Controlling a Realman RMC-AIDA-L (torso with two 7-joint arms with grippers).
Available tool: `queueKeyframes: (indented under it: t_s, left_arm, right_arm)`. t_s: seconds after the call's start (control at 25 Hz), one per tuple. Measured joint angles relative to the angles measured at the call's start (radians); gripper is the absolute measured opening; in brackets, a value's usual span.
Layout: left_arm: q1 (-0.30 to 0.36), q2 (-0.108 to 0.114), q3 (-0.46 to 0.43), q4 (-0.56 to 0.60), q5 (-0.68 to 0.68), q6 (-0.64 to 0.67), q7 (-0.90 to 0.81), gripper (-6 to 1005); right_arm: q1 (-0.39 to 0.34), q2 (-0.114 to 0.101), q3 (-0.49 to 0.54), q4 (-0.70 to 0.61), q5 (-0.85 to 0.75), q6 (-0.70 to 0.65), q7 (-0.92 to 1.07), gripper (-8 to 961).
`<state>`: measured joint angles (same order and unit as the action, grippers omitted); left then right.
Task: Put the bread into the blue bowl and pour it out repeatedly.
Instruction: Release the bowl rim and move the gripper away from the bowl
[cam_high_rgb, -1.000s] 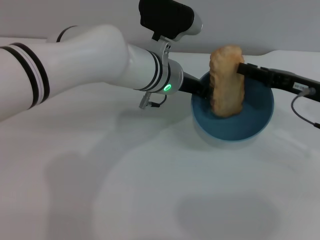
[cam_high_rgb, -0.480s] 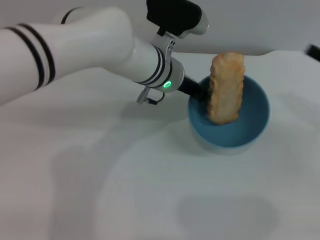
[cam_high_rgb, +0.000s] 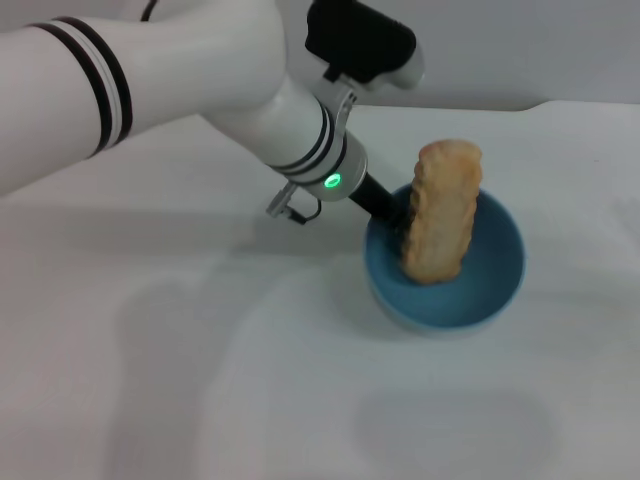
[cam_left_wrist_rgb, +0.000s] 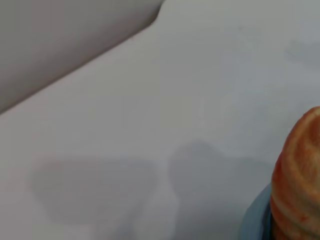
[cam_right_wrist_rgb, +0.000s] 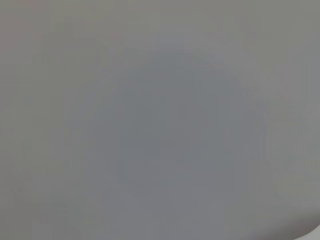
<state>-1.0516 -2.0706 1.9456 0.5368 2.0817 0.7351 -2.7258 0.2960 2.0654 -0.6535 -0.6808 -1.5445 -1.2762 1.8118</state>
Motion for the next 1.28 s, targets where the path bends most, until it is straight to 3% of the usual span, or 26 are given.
queueKeyframes:
  t_s: [1.12, 1.28]
  left_arm:
    - [0.037, -0.003, 0.073, 0.001, -0.004, -0.044, 0.0, 3]
    - [0.041, -0.003, 0.073, 0.005, -0.005, -0.054, 0.0, 83]
  right_arm:
    - [0.023, 0.0, -0.003, 0.026, -0.007, 0.028, -0.001, 355]
    - [0.027, 0.001, -0.005, 0.033, -0.007, 0.028, -0.001, 355]
